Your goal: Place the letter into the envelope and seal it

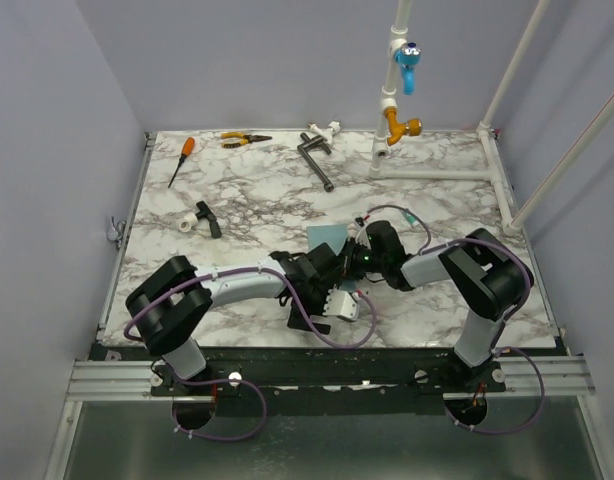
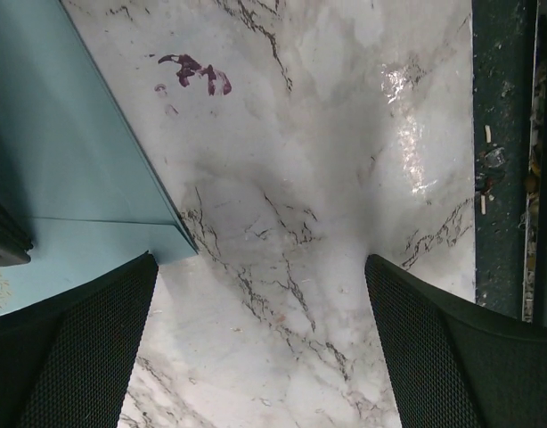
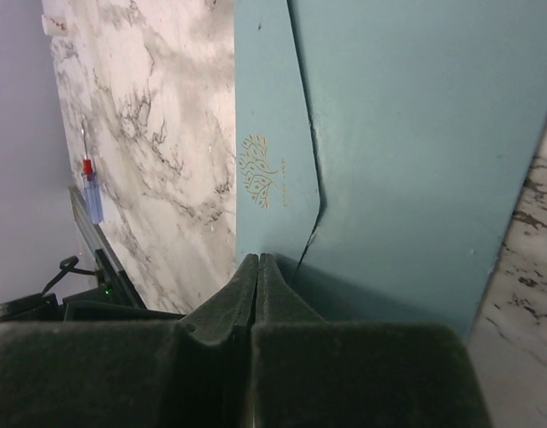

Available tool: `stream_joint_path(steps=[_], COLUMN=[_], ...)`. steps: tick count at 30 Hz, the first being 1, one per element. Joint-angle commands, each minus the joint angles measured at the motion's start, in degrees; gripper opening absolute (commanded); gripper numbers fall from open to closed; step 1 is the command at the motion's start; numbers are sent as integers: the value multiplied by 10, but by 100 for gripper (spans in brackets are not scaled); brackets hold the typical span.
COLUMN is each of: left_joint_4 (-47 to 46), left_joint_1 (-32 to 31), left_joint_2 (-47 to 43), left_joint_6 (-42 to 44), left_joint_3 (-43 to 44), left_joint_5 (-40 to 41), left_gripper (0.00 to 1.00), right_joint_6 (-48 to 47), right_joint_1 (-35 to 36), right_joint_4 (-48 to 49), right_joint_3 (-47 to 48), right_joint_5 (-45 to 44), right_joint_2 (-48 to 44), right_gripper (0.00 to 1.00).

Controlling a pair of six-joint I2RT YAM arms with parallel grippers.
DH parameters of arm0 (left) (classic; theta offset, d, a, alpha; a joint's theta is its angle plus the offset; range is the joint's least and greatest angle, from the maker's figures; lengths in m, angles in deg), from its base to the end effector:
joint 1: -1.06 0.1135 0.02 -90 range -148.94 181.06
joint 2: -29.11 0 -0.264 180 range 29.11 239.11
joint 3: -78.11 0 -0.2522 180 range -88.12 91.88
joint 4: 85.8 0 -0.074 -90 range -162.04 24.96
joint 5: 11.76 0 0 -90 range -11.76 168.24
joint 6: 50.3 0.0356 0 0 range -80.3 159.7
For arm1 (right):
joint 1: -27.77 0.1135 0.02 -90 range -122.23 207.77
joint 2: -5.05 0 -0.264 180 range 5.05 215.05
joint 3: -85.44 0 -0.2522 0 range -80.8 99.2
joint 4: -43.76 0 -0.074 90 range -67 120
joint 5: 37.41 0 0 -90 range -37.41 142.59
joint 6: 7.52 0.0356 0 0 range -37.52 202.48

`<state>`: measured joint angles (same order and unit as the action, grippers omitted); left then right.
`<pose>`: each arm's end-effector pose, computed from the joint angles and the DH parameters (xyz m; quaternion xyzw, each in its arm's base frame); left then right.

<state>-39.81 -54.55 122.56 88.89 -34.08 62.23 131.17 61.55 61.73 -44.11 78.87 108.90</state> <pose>0.1599 -0.2509 0.1652 0.7881 0.5788 -0.1461 0.1501 0.2571 0.1910 0.1060 0.0090 0.8717 0.4462 0.2025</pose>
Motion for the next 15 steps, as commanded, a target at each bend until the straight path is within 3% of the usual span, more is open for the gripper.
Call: stream_joint_path(steps=[1, 9, 15], left_joint_4=[-28, -29, 27], left_joint_1=[-4, -47, -44], left_joint_2=[19, 45, 109], left_joint_6=[-33, 8, 13], left_joint_3=[-31, -13, 25], left_joint_5=[40, 54, 72], left_gripper=[99, 99, 95], right_joint_6=[-1, -6, -42], right_joint_1=[6, 6, 5], right_joint_4=[-25, -35, -94], right_joint_3=[-25, -7, 31], right_joint_5=[2, 19, 13], right_joint_2=[-9, -11, -34], right_gripper=[1, 1, 1])
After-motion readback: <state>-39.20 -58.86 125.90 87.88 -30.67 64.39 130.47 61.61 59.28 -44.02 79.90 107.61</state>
